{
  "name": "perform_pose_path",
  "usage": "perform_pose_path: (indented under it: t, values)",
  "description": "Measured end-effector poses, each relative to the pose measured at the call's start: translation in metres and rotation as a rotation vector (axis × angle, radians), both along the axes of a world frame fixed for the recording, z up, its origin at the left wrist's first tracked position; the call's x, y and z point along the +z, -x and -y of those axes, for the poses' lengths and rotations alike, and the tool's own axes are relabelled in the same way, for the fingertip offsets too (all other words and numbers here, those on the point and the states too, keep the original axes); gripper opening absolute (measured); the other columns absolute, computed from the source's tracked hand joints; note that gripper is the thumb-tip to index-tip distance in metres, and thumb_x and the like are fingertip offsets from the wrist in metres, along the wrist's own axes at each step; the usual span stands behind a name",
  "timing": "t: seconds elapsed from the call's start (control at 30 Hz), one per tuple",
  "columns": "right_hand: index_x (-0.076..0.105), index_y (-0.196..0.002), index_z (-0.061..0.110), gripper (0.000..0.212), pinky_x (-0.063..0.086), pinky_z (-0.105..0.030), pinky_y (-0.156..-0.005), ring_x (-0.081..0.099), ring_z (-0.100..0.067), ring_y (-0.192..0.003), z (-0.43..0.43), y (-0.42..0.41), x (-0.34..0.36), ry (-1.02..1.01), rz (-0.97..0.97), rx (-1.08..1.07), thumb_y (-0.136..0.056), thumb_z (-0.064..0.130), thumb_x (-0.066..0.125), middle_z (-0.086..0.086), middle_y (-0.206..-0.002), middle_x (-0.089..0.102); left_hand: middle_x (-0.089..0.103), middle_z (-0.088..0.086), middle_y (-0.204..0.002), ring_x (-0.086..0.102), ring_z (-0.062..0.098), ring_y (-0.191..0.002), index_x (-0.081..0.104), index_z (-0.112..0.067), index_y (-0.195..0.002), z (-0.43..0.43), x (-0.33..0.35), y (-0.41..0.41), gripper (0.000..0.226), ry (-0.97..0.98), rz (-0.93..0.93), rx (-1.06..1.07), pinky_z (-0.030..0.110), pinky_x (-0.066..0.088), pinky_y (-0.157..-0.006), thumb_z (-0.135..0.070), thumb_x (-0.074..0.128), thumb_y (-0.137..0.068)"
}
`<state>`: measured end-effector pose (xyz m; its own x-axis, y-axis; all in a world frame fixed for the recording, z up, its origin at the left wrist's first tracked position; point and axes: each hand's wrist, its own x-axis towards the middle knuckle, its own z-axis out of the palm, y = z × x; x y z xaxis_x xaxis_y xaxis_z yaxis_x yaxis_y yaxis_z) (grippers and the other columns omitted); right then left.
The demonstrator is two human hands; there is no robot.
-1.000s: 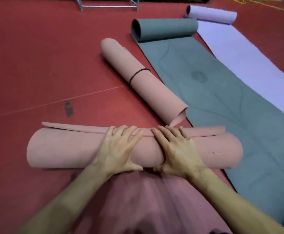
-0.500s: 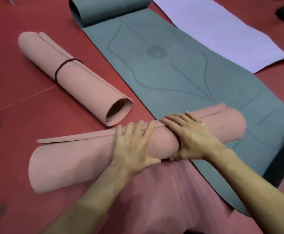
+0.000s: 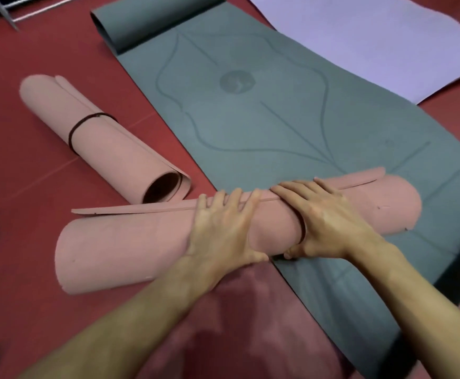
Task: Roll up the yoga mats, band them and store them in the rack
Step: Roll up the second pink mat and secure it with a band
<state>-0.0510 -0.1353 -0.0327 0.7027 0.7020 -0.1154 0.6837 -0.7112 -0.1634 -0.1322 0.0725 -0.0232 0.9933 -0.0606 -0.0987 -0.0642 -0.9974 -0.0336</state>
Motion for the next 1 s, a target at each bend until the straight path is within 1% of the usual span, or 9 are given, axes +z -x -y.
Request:
perform_pose_path:
  t: [0.1,0.17,0.33,0.5,0.6,0.7,0.77,0.87,1.0]
  values:
    - [0.038,-0.157,0.028,0.128,0.032,-0.051,-0.121,0.046,-0.020,-0.142,0.031,0.000,0.013,0.025,-0.013,-0.034,-0.045,0.080,0.074,0.005,-0.156,0.048,0.036,0.003,-0.161,0.042,0.029,-0.139,0.016,-0.032,-0.161,0.029,0.020,-0.012,0.127,0.019,-0.060,-0.072,0.054,0.031,-0.113,-0.089,0.068,-0.060]
    - [0.039,-0.156,0.027,0.128,0.036,-0.051,-0.119,0.049,-0.020,-0.140,0.053,-0.005,0.020,0.034,0.004,-0.065,-0.046,0.082,0.072,0.005,-0.155,0.049,0.033,0.002,-0.163,0.040,0.028,-0.140,0.011,-0.032,-0.162,0.045,0.023,-0.026,0.127,0.008,-0.039,-0.117,0.053,0.030,-0.114,-0.089,0.066,-0.063]
    - [0.044,-0.153,0.021,0.128,0.040,-0.053,-0.115,0.054,-0.025,-0.133,0.112,-0.038,0.020,0.034,0.101,-0.178,-0.044,0.080,0.073,-0.002,-0.150,0.054,0.029,0.001,-0.166,0.035,0.028,-0.146,0.010,-0.034,-0.163,0.098,0.016,-0.084,0.128,0.030,0.053,-0.225,0.052,0.026,-0.117,-0.089,0.067,-0.062]
    - [0.041,-0.155,0.020,0.128,0.037,-0.054,-0.116,0.051,-0.027,-0.135,0.170,-0.034,0.020,0.075,0.121,-0.294,-0.047,0.075,0.081,-0.003,-0.152,0.052,0.035,0.001,-0.163,0.037,0.026,-0.146,0.014,-0.038,-0.161,0.155,0.016,-0.112,0.126,0.069,0.021,-0.345,0.052,0.030,-0.116,-0.089,0.069,-0.060]
    - [0.040,-0.155,0.021,0.127,0.039,-0.053,-0.114,0.053,-0.028,-0.134,0.192,-0.049,0.026,0.145,0.132,-0.292,-0.048,0.077,0.079,-0.003,-0.152,0.052,0.038,0.000,-0.161,0.040,0.025,-0.144,0.015,-0.038,-0.162,0.176,0.015,-0.128,0.126,0.088,0.052,-0.360,0.049,0.032,-0.114,-0.090,0.067,-0.060]
    - [0.039,-0.155,0.020,0.126,0.036,-0.056,-0.115,0.052,-0.030,-0.135,0.188,-0.076,0.037,0.189,0.184,-0.248,-0.048,0.071,0.081,-0.005,-0.152,0.051,0.041,0.000,-0.158,0.043,0.026,-0.141,0.018,-0.037,-0.162,0.175,0.013,-0.145,0.127,0.123,0.111,-0.314,0.047,0.038,-0.111,-0.090,0.068,-0.058]
    - [0.037,-0.156,0.020,0.128,0.031,-0.057,-0.118,0.049,-0.030,-0.137,0.178,-0.086,0.047,0.213,0.207,-0.222,-0.047,0.069,0.082,-0.005,-0.153,0.049,0.045,0.000,-0.154,0.046,0.027,-0.137,0.024,-0.036,-0.161,0.169,0.016,-0.148,0.128,0.156,0.126,-0.263,0.048,0.041,-0.106,-0.091,0.068,-0.055]
    - [0.034,-0.159,0.020,0.132,0.023,-0.057,-0.121,0.043,-0.029,-0.142,0.170,-0.089,0.049,0.230,0.155,-0.206,-0.049,0.068,0.087,-0.004,-0.157,0.044,0.052,0.001,-0.148,0.051,0.028,-0.132,0.033,-0.035,-0.158,0.163,0.011,-0.142,0.127,0.180,0.125,-0.220,0.049,0.043,-0.102,-0.092,0.069,-0.050]
    - [0.034,-0.159,0.020,0.132,0.025,-0.056,-0.122,0.042,-0.027,-0.143,0.173,-0.078,0.017,0.174,0.096,-0.264,-0.048,0.068,0.088,-0.004,-0.157,0.044,0.056,0.002,-0.146,0.054,0.028,-0.130,0.041,-0.033,-0.156,0.165,-0.011,-0.140,0.128,0.119,0.095,-0.246,0.050,0.044,-0.102,-0.092,0.070,-0.046]
